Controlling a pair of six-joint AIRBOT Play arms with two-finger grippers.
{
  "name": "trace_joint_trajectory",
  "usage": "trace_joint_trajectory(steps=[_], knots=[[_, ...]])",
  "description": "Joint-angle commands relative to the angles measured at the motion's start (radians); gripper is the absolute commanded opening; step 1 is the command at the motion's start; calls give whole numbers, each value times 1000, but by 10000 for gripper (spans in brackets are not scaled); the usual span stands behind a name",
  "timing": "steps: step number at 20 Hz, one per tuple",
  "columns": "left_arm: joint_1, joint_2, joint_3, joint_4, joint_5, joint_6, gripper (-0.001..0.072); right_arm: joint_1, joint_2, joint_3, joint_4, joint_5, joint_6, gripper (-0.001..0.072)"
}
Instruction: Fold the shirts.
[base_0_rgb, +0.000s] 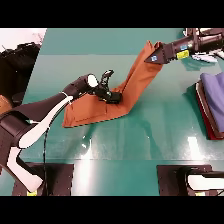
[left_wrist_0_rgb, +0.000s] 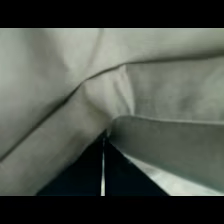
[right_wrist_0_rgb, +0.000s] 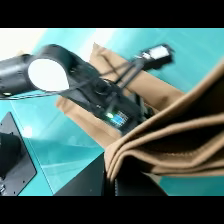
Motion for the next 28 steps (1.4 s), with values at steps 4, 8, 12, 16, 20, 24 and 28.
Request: trace_joint_trajectory(steps=[4,8,12,16,20,24,28], knots=[[42,94,41,94,-27,9,24,126,0,56,4,-45,2,18],[209,287,48,208,-94,10,25,242,-22,57,5,-126,0,19],[415,502,47,338,-168,10,25,443,-129,57,5,-309,-22,19],[565,636,48,394,-228,11,25,652,-294,64,5,-497,-76,329],[632,661,48,394,-292,17,25,681,-391,196,-25,-356,-64,469],[634,661,48,393,-320,37,25,552,-301,100,-184,-254,10,439],[634,661,48,389,-325,37,25,339,-176,-203,-214,-246,79,438]])
